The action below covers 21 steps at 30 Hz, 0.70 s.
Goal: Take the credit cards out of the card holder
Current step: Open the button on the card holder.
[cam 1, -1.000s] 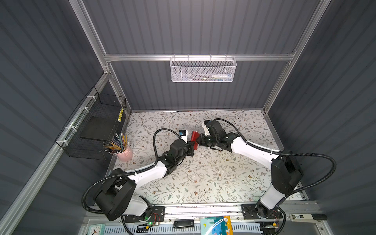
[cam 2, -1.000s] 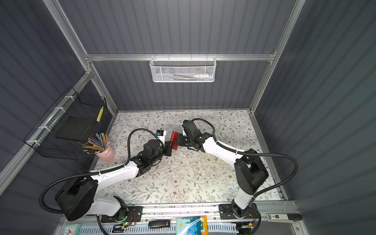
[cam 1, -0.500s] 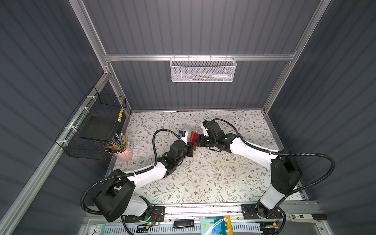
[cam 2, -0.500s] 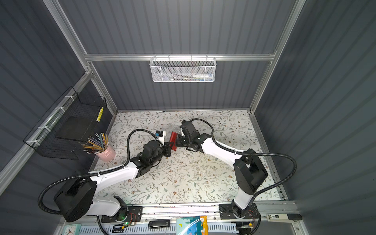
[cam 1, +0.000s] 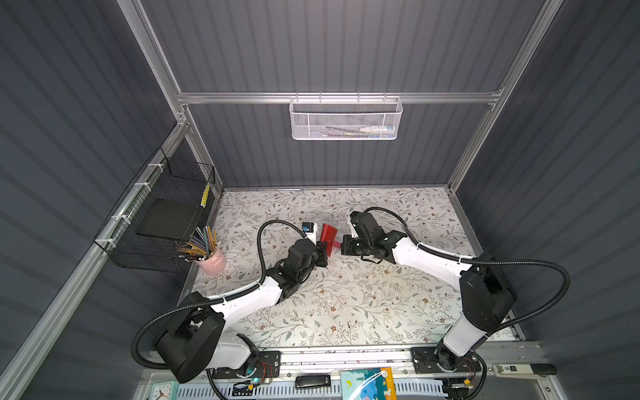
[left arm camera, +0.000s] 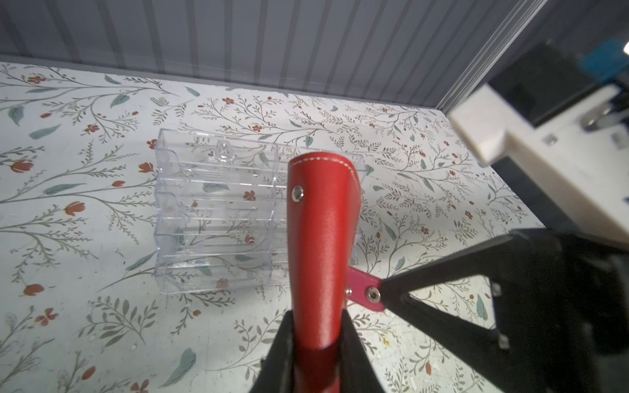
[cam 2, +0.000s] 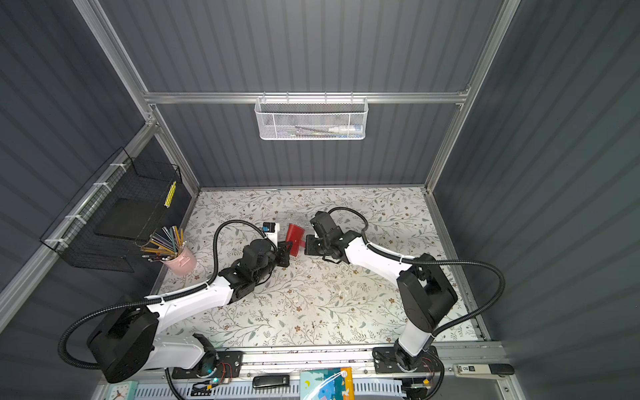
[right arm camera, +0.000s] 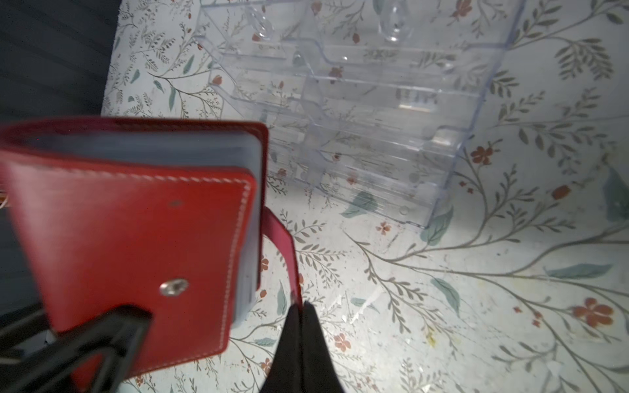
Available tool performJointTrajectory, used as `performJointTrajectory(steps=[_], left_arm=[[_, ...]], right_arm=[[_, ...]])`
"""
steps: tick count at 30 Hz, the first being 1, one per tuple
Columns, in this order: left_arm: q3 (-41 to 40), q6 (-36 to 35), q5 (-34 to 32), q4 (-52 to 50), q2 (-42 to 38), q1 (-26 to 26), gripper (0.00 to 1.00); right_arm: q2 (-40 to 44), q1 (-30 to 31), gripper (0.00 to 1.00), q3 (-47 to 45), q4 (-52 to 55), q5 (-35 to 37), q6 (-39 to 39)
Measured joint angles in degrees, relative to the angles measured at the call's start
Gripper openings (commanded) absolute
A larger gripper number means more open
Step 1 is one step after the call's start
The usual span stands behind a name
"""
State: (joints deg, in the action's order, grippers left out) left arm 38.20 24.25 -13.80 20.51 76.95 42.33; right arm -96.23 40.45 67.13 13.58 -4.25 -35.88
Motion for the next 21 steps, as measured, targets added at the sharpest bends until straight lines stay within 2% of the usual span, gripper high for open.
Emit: performJointTrajectory(steps=[5, 10, 21], left_arm=[[0.22, 0.55, 0.15, -0.37, -0.37, 0.02, 0.0], [0.76, 1.62, 2.51, -2.08, -0.31, 0.0, 0.0], [3.34, 6.91, 7.76, -2.95, 0.17, -0.74, 0.0]], right_arm=[[1.38, -0.02, 0.0, -1.36, 0.13, 0.39, 0.35], [3.43, -0.59, 0.18, -4.17, -1.2, -0.52, 0.17], [4.2, -2.19, 0.36, -6.45, -5.7, -4.98, -0.81]])
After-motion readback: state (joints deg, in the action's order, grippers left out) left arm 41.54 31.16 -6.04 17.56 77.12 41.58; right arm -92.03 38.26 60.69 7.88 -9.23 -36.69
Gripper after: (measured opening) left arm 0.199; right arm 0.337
